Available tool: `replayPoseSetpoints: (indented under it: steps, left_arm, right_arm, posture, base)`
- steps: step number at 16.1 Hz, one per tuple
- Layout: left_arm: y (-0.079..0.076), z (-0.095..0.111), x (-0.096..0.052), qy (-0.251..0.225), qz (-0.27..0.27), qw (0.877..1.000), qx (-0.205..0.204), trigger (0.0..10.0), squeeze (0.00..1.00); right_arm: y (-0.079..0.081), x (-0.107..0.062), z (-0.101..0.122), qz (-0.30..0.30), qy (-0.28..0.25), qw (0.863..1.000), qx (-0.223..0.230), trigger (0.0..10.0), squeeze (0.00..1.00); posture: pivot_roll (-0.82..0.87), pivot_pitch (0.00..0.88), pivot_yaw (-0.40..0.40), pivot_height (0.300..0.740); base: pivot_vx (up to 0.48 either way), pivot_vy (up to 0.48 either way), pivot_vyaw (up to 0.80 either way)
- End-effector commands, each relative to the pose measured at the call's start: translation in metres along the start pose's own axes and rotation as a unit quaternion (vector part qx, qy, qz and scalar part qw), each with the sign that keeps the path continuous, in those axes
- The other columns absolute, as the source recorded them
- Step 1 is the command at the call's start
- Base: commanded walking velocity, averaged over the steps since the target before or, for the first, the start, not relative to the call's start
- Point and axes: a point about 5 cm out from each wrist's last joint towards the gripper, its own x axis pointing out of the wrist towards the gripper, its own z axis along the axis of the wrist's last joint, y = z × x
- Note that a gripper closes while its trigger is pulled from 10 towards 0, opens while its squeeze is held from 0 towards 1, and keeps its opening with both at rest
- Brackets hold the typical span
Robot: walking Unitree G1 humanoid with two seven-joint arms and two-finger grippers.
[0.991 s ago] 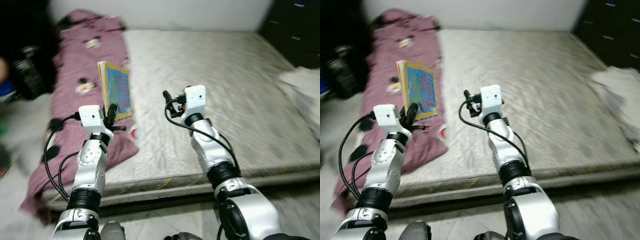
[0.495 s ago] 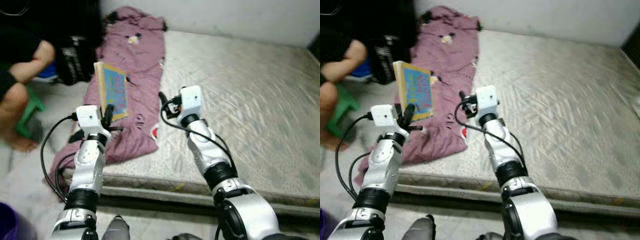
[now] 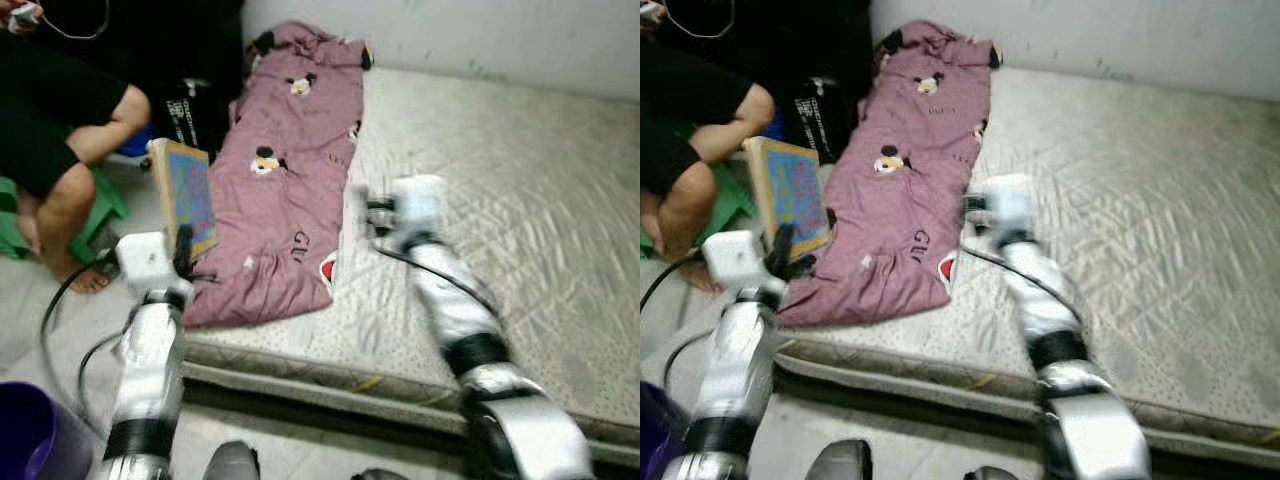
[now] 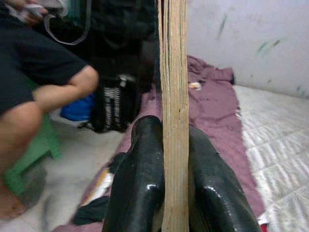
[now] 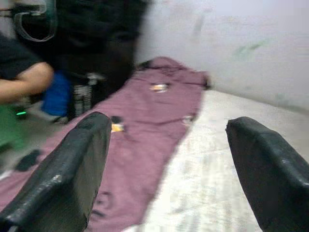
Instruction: Clean up the room
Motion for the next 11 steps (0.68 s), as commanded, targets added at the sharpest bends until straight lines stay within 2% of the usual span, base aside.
replayPoseSetpoints:
  steps: [1, 2, 3, 4, 5, 7, 8, 9, 11]
  left_arm:
    - [0.014, 0.011, -0.009, -0.025, 0.032, 0.999, 0.02, 10.0, 0.0]
    - [0.018, 0.01, -0.02, -0.017, 0.045, 0.999, 0.023, 10.0, 0.0]
    - [0.017, 0.014, -0.032, -0.015, 0.029, 0.999, 0.024, 10.0, 0.0]
    - [0.014, 0.017, -0.037, -0.016, 0.014, 0.999, 0.026, 10.0, 0.0]
    - [0.005, 0.023, -0.038, -0.018, -0.008, 0.999, 0.045, 10.0, 0.0]
    - [-0.002, 0.03, -0.033, -0.037, -0.03, 0.996, 0.07, 10.0, 0.0]
    - [-0.001, 0.027, -0.031, -0.03, -0.011, 0.999, 0.041, 10.0, 0.0]
    - [-0.001, 0.026, -0.031, -0.029, -0.002, 0.999, 0.035, 10.0, 0.0]
    - [0.001, 0.015, -0.036, 0.0, 0.045, 0.999, -0.014, 10.0, 0.0]
  right_arm:
    - [-0.006, -0.005, 0.002, 0.001, -0.005, 1.0, -0.001, 10.0, 0.0]
    - [-0.014, -0.011, -0.002, -0.004, 0.001, 1.0, -0.008, 10.0, 0.0]
    - [-0.021, -0.019, -0.007, -0.011, 0.014, 1.0, -0.014, 10.0, 0.0]
    - [-0.023, -0.021, -0.008, -0.011, 0.018, 1.0, -0.017, 10.0, 0.0]
    - [-0.017, -0.021, -0.006, -0.001, 0.014, 1.0, -0.02, 10.0, 0.0]
    - [-0.003, -0.019, -0.002, 0.019, 0.005, 1.0, -0.017, 10.0, 0.0]
    - [0.001, -0.02, -0.003, 0.021, 0.006, 1.0, -0.01, 10.0, 0.0]
    - [0.002, -0.021, -0.003, 0.021, 0.006, 1.0, -0.009, 10.0, 0.0]
    - [0.001, -0.026, -0.003, 0.009, 0.007, 1.0, 0.001, 10.0, 0.0]
  posture:
    - [0.07, 0.019, -0.068, 0.74]
    - [0.07, 0.023, -0.07, 0.74]
    - [0.07, 0.039, -0.087, 0.74]
    - [0.08, 0.045, -0.098, 0.74]
    - [0.08, 0.05, -0.103, 0.74]
    - [0.08, 0.047, -0.091, 0.74]
    - [0.08, 0.039, -0.077, 0.74]
    - [0.07, 0.039, -0.074, 0.74]
    - [0.03, 0.03, -0.047, 0.74]
  base:
    - [0.0, 0.0, 0.0]
    - [0.0, 0.0, 0.0]
    - [0.0, 0.0, 0.0]
    - [0.0, 0.0, 0.0]
    - [0.0, 0.0, 0.0]
    - [0.0, 0.0, 0.0]
    - [0.0, 0.0, 0.0]
    - [0.0, 0.0, 0.0]
    - [0.0, 0.0, 0.0]
